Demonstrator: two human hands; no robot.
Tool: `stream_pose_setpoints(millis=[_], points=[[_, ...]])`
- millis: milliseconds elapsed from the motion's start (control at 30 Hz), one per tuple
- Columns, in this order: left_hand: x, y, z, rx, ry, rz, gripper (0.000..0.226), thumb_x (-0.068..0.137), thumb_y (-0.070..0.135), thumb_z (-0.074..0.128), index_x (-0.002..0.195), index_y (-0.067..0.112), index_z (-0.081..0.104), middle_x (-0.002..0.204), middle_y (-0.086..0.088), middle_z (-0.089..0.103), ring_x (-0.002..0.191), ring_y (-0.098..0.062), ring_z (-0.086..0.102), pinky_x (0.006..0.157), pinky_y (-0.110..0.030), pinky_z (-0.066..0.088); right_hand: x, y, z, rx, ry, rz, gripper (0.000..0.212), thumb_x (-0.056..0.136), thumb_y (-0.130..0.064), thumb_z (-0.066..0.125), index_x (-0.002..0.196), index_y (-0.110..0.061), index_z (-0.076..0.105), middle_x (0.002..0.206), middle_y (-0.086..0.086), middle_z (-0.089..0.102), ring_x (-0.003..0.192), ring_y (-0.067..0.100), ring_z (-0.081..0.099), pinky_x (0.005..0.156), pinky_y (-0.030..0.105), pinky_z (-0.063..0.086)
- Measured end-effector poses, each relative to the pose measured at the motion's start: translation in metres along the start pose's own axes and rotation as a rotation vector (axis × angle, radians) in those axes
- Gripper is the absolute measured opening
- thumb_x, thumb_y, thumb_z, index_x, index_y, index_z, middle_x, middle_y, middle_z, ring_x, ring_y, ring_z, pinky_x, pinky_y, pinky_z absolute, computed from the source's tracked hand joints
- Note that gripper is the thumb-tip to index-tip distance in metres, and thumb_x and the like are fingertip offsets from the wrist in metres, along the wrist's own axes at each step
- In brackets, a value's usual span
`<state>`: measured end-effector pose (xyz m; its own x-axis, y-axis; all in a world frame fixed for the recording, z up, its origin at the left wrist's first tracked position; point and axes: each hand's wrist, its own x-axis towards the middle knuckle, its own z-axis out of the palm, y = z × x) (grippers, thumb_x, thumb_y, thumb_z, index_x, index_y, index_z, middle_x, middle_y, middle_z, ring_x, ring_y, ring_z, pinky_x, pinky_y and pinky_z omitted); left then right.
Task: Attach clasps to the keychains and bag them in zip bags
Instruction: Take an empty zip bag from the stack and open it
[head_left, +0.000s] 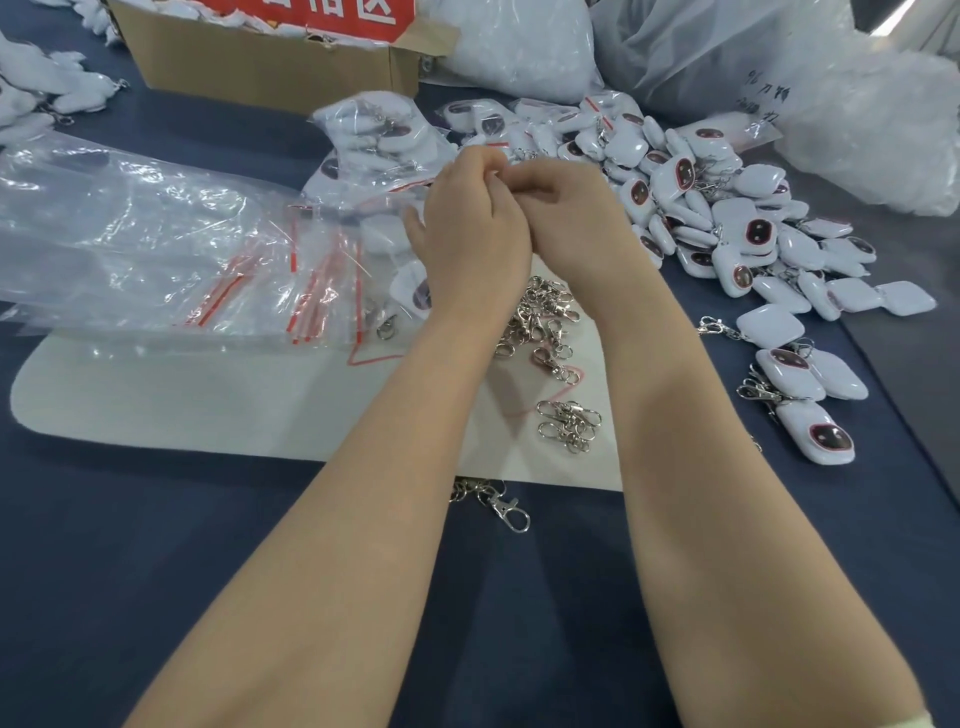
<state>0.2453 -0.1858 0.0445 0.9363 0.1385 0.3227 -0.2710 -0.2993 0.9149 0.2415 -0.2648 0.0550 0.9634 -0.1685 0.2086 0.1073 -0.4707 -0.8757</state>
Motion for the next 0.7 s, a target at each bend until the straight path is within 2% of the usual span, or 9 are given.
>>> stream_pose_setpoints(millis=[67, 133, 167, 233, 267, 333, 433, 600, 700], points=[[0.001, -0.006, 0.002, 0.053, -0.043, 0.031, 0.03, 0.095, 0.006, 0.036, 0.115, 0.011, 0.058, 0.117, -0.002, 0.063, 0.114, -0.021, 0.054, 0.108, -0.045, 0.031, 0.005, 0.006, -0.001, -0.027, 0.2, 0.048, 0.026, 0.084, 0.001, 0.048, 0.089, -0.013, 0.069, 0.08, 0.003, 0.069, 0.074, 0.012, 0.064, 0.076, 0.027, 0.052], [-0.001, -0.017, 0.004, 0.163, -0.105, 0.053, 0.029, 0.096, 0.01, 0.037, 0.118, 0.01, 0.056, 0.117, -0.005, 0.063, 0.113, -0.024, 0.054, 0.105, -0.043, 0.034, 0.004, 0.017, -0.005, -0.274, 0.331, 0.066, 0.03, 0.087, -0.003, 0.045, 0.097, -0.013, 0.071, 0.098, 0.007, 0.07, 0.083, 0.017, 0.061, 0.076, 0.025, 0.046], [-0.003, -0.024, 0.005, 0.244, -0.134, 0.064, 0.027, 0.096, 0.013, 0.039, 0.117, 0.01, 0.055, 0.113, -0.007, 0.064, 0.11, -0.026, 0.054, 0.103, -0.043, 0.036, 0.003, 0.026, -0.008, -0.401, 0.344, 0.085, 0.031, 0.089, -0.005, 0.044, 0.102, -0.012, 0.072, 0.107, 0.009, 0.069, 0.087, 0.021, 0.06, 0.075, 0.025, 0.043], [-0.005, -0.034, 0.007, 0.407, -0.168, 0.104, 0.022, 0.094, 0.018, 0.042, 0.109, 0.01, 0.055, 0.101, -0.009, 0.065, 0.101, -0.03, 0.056, 0.101, -0.045, 0.036, 0.0, 0.044, -0.01, -0.588, 0.234, 0.159, 0.035, 0.092, -0.007, 0.043, 0.114, -0.011, 0.069, 0.13, 0.015, 0.057, 0.113, 0.031, 0.054, 0.095, 0.03, 0.04], [-0.005, -0.037, 0.008, 0.461, -0.176, 0.126, 0.02, 0.093, 0.02, 0.043, 0.105, 0.011, 0.055, 0.097, -0.01, 0.065, 0.097, -0.031, 0.056, 0.101, -0.045, 0.036, -0.002, 0.051, -0.008, -0.675, 0.154, 0.197, 0.038, 0.093, -0.01, 0.041, 0.123, -0.012, 0.064, 0.14, 0.017, 0.048, 0.128, 0.032, 0.044, 0.107, 0.034, 0.033], [-0.004, -0.039, 0.009, 0.524, -0.186, 0.156, 0.016, 0.091, 0.023, 0.045, 0.099, 0.012, 0.053, 0.093, -0.009, 0.064, 0.094, -0.031, 0.057, 0.099, -0.041, 0.035, -0.003, 0.061, -0.005, -0.777, 0.073, 0.244, 0.041, 0.097, -0.019, 0.038, 0.136, -0.019, 0.053, 0.154, 0.018, 0.027, 0.145, 0.032, 0.018, 0.119, 0.039, 0.015], [-0.004, -0.041, 0.01, 0.558, -0.182, 0.192, 0.019, 0.087, 0.028, 0.049, 0.098, 0.013, 0.053, 0.094, -0.009, 0.064, 0.095, -0.03, 0.056, 0.095, -0.037, 0.035, -0.004, 0.064, -0.001, -0.756, 0.103, 0.276, 0.04, 0.101, -0.029, 0.034, 0.137, -0.023, 0.051, 0.16, 0.017, 0.01, 0.148, 0.031, 0.003, 0.119, 0.042, 0.009], [-0.005, -0.042, 0.011, 0.573, -0.163, 0.222, 0.029, 0.083, 0.032, 0.054, 0.103, 0.012, 0.055, 0.098, -0.007, 0.066, 0.098, -0.03, 0.057, 0.095, -0.036, 0.035, -0.003, 0.066, 0.004, -0.785, 0.121, 0.346, 0.059, 0.102, -0.046, 0.029, 0.146, -0.008, 0.038, 0.161, 0.017, 0.005, 0.149, 0.028, 0.001, 0.119, 0.04, 0.006], [-0.005, -0.043, 0.012, 0.595, -0.156, 0.228, 0.03, 0.083, 0.033, 0.053, 0.104, 0.012, 0.055, 0.1, -0.007, 0.065, 0.1, -0.029, 0.056, 0.095, -0.035, 0.034, -0.001, 0.068, 0.005, -0.784, 0.134, 0.361, 0.066, 0.101, -0.051, 0.027, 0.147, -0.004, 0.034, 0.162, 0.015, 0.004, 0.149, 0.027, 0.0, 0.119, 0.04, 0.005]])
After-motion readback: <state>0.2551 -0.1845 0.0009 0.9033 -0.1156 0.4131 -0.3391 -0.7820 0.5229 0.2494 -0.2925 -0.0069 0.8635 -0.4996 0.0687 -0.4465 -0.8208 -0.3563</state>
